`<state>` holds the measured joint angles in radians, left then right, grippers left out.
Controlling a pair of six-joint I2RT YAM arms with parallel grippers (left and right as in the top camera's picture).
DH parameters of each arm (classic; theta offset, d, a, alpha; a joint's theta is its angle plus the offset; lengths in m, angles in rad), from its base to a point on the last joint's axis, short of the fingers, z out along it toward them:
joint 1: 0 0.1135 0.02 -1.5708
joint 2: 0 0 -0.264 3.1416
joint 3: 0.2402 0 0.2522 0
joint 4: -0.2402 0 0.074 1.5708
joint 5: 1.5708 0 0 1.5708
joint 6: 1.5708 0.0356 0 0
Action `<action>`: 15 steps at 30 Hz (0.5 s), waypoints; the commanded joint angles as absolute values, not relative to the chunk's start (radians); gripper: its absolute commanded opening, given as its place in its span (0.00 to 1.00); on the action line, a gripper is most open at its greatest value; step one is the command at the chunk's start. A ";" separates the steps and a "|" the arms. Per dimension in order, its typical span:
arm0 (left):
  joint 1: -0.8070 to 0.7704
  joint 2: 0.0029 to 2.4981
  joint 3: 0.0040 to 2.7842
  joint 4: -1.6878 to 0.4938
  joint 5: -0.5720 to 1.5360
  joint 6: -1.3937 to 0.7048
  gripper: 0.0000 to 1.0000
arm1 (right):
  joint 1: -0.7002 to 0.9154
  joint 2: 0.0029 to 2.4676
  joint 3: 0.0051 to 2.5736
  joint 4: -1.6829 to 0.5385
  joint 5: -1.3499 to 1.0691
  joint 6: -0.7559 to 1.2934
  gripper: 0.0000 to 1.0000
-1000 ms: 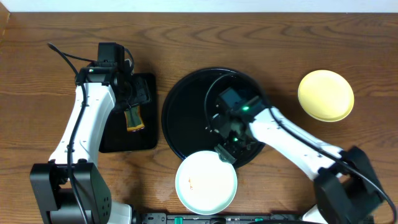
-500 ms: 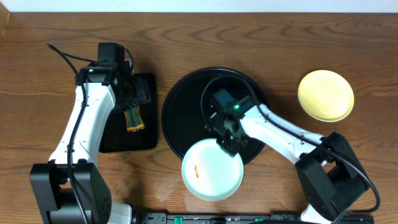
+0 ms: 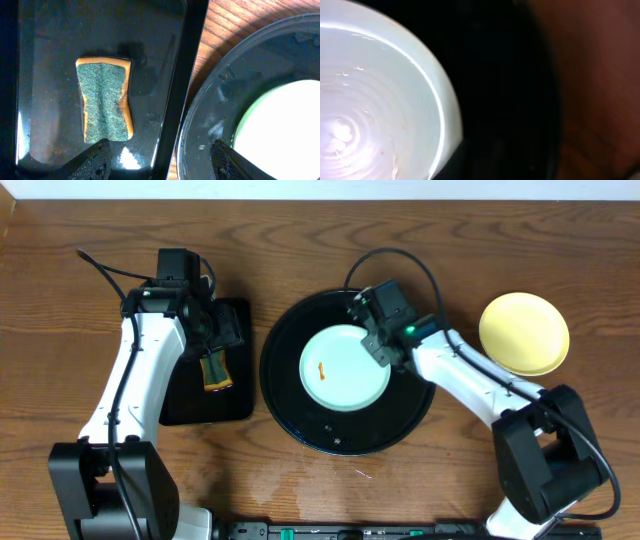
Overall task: Clean dirty plates on tray and stack at the side
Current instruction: 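Grip the pale green plate rim with the right gripper and drag it center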
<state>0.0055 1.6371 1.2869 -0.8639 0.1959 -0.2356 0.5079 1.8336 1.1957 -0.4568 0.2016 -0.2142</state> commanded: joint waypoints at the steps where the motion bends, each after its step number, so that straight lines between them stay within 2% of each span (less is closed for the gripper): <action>1: 0.010 1.644 1.274 -0.867 0.194 -0.233 0.65 | 0.478 1.823 1.218 -0.469 0.226 -0.165 0.38; 2: 0.010 1.644 1.274 -0.867 0.194 -0.234 0.65 | 0.466 1.818 1.221 -0.489 0.205 -0.118 0.43; 4: 0.010 1.644 1.274 -0.868 0.194 -0.234 0.65 | 0.416 1.816 1.224 -0.544 0.004 -0.012 0.50; 6: 0.010 1.644 1.274 -0.868 0.194 -0.234 0.65 | 0.368 1.825 1.223 -0.574 -0.191 0.067 0.51; 8: 0.010 1.644 1.274 -0.868 0.194 -0.234 0.65 | 0.329 1.837 1.222 -0.583 -0.320 0.163 0.51; 10: 0.010 1.644 1.274 -0.868 0.194 -0.234 0.65 | 0.306 1.856 1.221 -0.580 -0.374 0.269 0.43; 11: 0.010 1.644 1.274 -0.868 0.194 -0.234 0.65 | 0.300 1.873 1.221 -0.574 -0.371 0.316 0.42; 15: 0.010 1.644 1.274 -0.868 0.194 -0.234 0.65 | 0.301 1.943 1.221 -0.484 -0.356 0.351 0.45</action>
